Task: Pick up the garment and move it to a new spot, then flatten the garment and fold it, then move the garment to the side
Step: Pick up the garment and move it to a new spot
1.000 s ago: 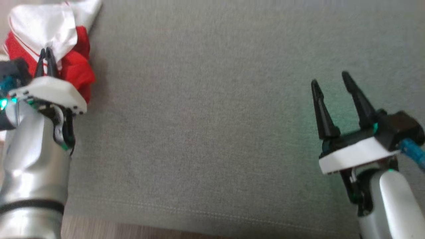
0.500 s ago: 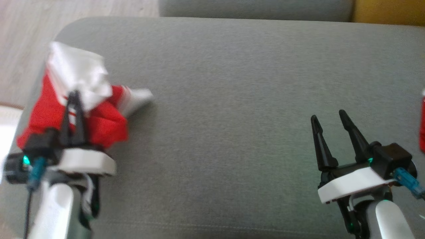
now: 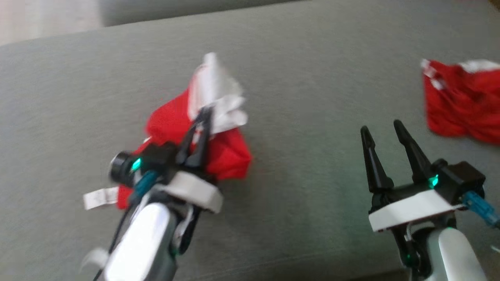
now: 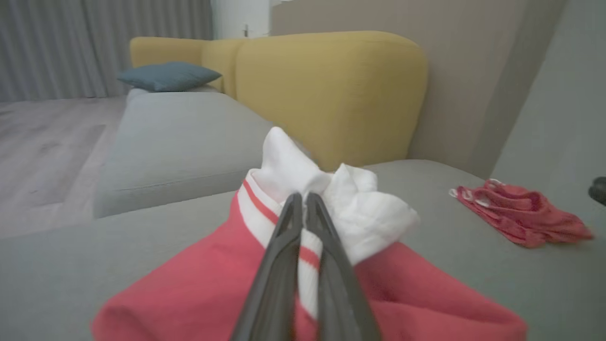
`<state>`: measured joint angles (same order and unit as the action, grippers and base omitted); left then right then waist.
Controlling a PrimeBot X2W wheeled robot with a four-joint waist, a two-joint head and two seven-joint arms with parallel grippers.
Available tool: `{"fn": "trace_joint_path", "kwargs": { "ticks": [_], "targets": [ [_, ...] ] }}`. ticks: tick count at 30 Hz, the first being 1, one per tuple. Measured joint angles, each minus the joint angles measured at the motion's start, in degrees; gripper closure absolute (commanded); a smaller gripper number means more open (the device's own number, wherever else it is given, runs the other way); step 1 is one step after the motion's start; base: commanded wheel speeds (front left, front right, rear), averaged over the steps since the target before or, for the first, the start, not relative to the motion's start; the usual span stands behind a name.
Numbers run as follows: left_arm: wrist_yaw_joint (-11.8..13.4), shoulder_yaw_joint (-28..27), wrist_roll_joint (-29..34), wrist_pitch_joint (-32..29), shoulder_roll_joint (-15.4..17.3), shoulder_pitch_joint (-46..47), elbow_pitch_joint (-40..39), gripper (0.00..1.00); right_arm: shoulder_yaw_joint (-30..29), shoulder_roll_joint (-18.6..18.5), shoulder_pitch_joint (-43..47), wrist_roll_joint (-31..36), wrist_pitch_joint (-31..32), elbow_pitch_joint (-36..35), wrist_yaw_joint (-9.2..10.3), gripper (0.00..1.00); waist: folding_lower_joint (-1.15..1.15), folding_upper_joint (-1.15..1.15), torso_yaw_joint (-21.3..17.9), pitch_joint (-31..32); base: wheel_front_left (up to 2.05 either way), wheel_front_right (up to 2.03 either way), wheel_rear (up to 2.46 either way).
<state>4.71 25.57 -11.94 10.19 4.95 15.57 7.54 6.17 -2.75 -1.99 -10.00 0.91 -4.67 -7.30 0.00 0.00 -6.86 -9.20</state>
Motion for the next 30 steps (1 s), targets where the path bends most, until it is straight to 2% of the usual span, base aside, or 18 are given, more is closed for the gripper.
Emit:
{"fn": "trace_joint_path", "kwargs": {
  "ticks": [9, 16, 17, 18, 19, 26, 30],
  "targets": [
    [-3.9, 8.8, 0.9, 0.6, -1.6, 9.1, 9.3, 1.0, 0.3, 0.0, -1.3, -3.2, -3.0, 2.4, 0.0, 0.0, 0.0, 0.0, -11.5, -4.4, 0.0, 0.0, 0.0],
    [-6.6, 13.3, 0.1, -1.0, -1.7, 11.5, 17.0, 1.0, 0.6, 0.0, -2.1, -4.3, -5.0, 4.4, 0.0, 0.0, 0.0, 0.0, -16.4, -8.5, 0.0, 0.0, 0.0],
    [-6.9, 13.7, 0.0, -1.3, -1.7, 11.6, 17.7, 0.67, 0.6, 0.0, -2.5, -4.6, -5.2, 4.5, 0.01, 0.0, 0.0, 0.0, -16.7, -8.9, 0.0, 0.0, 0.0],
    [-6.9, 13.7, 0.0, -1.3, -1.7, 11.6, 17.7, 0.12, 0.6, 0.0, -2.5, -4.6, -5.2, 4.5, 0.01, 0.0, 0.0, 0.0, -16.7, -8.9, 0.0, 0.0, 0.0],
    [-7.1, 14.3, -0.2, -1.4, -1.7, 11.8, 18.2, 0.0, 0.6, 0.0, -2.7, -4.7, -5.3, 4.6, 0.0, 0.0, 0.0, 0.0, -16.8, -9.3, 0.0, 0.0, 0.0],
    [-8.1, 16.5, -0.4, 0.9, -1.7, 11.8, 17.5, 0.0, 0.1, 0.1, -3.2, -4.0, -5.7, 5.5, 0.01, 0.0, 0.0, 0.0, -13.4, -8.5, 0.0, 0.0, 0.0],
    [-7.0, 16.1, -0.8, 2.5, -1.6, 11.4, 14.0, 0.0, -0.7, 0.1, -3.2, -2.6, -5.2, 5.4, 0.0, 0.0, 0.0, 0.0, -10.0, -6.9, 0.0, 0.0, 0.0]
  ]
}}
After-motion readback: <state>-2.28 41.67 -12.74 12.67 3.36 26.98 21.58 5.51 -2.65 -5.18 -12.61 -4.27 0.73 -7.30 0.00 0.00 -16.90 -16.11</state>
